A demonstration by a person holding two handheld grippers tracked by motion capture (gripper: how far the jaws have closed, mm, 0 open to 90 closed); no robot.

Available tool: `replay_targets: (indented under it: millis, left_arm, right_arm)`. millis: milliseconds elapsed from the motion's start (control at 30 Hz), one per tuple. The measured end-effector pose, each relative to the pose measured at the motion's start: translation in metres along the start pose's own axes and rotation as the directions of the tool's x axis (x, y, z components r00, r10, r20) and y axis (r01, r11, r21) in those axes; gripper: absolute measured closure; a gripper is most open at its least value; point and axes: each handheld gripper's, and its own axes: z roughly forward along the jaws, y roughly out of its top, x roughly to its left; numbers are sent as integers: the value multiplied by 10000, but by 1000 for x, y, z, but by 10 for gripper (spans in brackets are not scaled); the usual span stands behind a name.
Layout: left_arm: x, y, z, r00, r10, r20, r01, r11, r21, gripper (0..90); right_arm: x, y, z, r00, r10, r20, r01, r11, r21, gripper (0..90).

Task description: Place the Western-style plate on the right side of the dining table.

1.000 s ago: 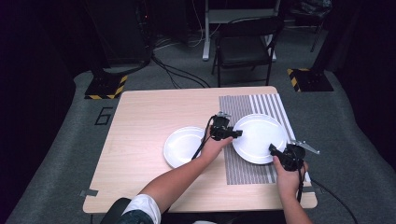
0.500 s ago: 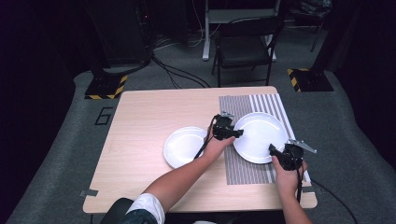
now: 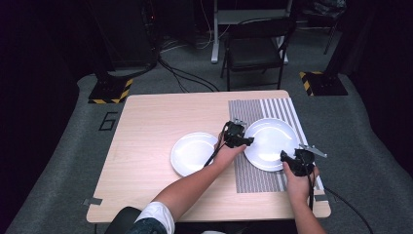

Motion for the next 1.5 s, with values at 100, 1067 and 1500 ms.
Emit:
replay_targets:
  millis: [100, 1067, 1500]
  left_arm:
    - [1, 0, 1, 9999, 56, -100, -56, 10000, 41, 545]
    - [-1, -2, 15, 9986, 155, -507, -140, 9994, 307, 545]
    - [0, -3, 20, 9992, -48, -388, 66, 9989, 465, 535]
  right_arm:
    - [0, 0, 2, 10000, -13, 7, 13, 10000, -15, 464]
    - [-3, 2, 13, 9999, -75, 120, 70, 9991, 418, 414]
    - [-7, 2, 17, 9998, 151, 136, -160, 9977, 658, 402]
